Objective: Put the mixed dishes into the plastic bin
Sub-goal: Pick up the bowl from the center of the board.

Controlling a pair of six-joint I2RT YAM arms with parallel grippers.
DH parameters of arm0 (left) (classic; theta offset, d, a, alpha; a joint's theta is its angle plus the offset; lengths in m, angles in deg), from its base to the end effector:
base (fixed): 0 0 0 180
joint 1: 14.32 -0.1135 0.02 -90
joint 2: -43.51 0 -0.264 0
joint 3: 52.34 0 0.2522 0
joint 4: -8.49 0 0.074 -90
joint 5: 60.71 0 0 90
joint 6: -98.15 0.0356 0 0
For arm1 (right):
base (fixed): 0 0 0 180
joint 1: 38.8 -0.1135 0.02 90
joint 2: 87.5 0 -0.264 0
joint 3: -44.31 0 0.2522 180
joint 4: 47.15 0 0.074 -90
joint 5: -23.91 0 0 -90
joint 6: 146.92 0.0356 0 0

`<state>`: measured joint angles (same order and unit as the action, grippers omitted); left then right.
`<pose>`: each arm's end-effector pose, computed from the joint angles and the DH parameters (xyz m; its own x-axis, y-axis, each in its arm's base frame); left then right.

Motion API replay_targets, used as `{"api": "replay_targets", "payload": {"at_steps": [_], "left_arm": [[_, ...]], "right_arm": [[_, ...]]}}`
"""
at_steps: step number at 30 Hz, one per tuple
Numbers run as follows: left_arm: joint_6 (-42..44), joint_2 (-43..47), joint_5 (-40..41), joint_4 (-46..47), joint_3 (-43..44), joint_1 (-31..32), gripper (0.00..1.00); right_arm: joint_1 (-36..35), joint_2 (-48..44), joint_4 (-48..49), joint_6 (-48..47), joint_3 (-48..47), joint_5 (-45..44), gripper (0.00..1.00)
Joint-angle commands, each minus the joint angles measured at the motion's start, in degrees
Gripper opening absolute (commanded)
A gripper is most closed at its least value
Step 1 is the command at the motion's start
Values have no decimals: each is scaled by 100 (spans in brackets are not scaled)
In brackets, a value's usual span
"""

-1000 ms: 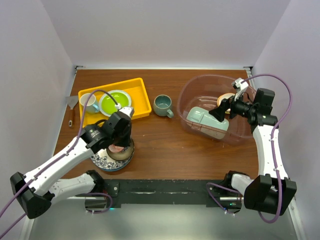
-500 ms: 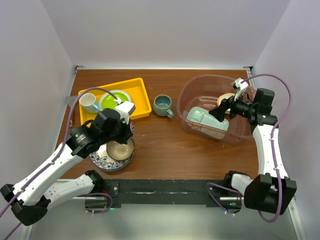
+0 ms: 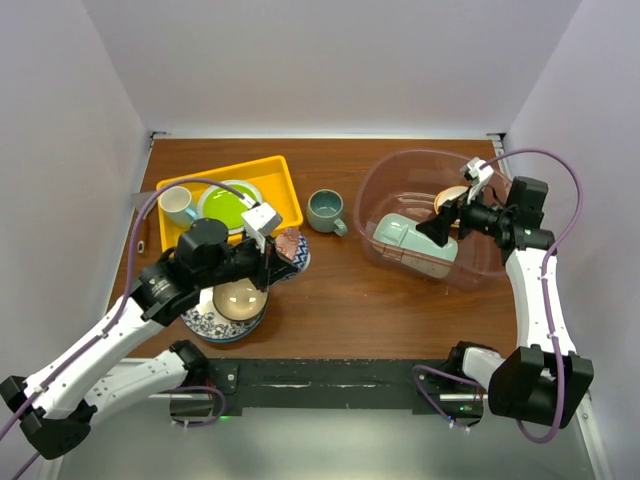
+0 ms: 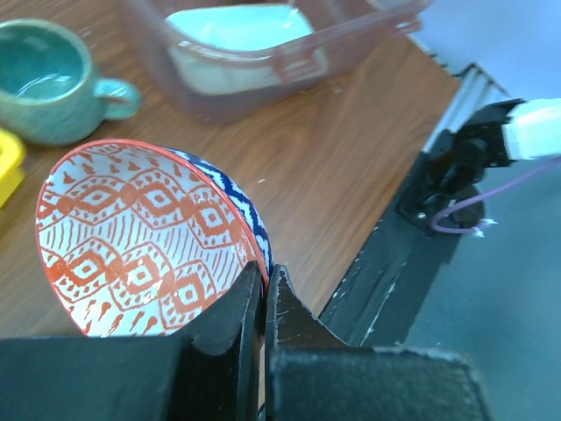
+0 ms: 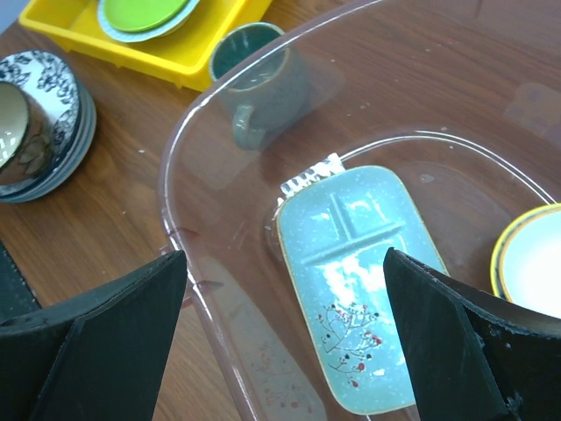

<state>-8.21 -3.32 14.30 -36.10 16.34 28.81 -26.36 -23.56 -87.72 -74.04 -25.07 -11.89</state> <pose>0.1203 -0.1253 0.3580 -0.5057 0.1009 -0.8568 0.7212 0.5944 -0.3557 0.2334 -0.0219 0.3200 -0.3834 -0.0918 -0.9190 -0.6640 0.7190 0.2053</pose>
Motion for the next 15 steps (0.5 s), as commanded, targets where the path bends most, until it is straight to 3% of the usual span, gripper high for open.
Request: {"api": "replay_targets", "payload": {"at_steps": [1, 6, 10, 13, 15], "left_arm": [[89, -45, -864, 1491, -244, 11, 0], [-16, -388, -1322, 2501, -516, 309, 0], [80, -809, -1288, 2986, -500, 897, 0], [509, -1143, -1332, 2882, -359, 1144, 0], [878, -1275, -1490, 2715, -254, 1232, 0]], "right_arm": [[12, 92, -360, -502, -248, 757, 98], [-66, 127, -807, -1143, -257, 1321, 98], [-312, 162, -1379, -1977, -310, 1646, 98], [-672, 259, -2125, -3013, -406, 1735, 98], [-953, 303, -3160, -4504, -494, 1910, 98]]}}
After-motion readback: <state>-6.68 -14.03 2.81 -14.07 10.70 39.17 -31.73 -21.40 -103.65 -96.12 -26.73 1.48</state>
